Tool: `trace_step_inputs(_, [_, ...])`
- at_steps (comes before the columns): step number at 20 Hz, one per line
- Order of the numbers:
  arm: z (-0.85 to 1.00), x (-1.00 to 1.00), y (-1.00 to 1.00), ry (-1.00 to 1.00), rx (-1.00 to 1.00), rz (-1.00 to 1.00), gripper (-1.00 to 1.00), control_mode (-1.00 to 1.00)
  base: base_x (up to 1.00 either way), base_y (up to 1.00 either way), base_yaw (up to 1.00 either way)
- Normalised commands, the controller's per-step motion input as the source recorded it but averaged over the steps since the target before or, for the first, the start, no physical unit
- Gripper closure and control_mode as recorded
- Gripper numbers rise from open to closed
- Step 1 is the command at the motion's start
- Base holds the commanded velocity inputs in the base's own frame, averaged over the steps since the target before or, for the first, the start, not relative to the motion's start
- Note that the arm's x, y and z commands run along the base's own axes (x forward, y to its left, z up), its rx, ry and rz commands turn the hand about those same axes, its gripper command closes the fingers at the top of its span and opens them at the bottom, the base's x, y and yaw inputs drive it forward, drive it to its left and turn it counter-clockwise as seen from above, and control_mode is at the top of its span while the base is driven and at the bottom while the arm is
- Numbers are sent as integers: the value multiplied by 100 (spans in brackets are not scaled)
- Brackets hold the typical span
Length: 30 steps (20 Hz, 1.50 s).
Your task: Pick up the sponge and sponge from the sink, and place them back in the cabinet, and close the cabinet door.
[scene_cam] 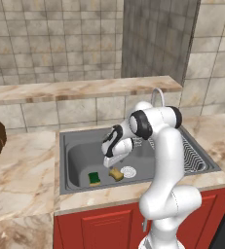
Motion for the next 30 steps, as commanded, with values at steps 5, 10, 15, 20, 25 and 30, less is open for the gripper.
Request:
trace_step_inputs(5, [-6, 0, 0, 0, 1, 0, -100, -100, 0, 0, 0])
trace_step_inputs(10, [-10, 0, 0, 0, 0, 0, -100, -100, 0, 0, 0])
trace_step_inputs(15, [-14, -2, 0, 0, 1, 0, -100, -100, 0, 0, 0])
trace_step_inputs(20, [-10, 0, 0, 0, 0, 0, -100, -100, 0, 0, 0])
trace_step_inputs(25, [-10, -6, 0, 0, 1, 0, -100, -100, 0, 0, 0])
trace_step_inputs(30, [-6, -13, 0, 0, 2, 0, -100, -100, 0, 0, 0])
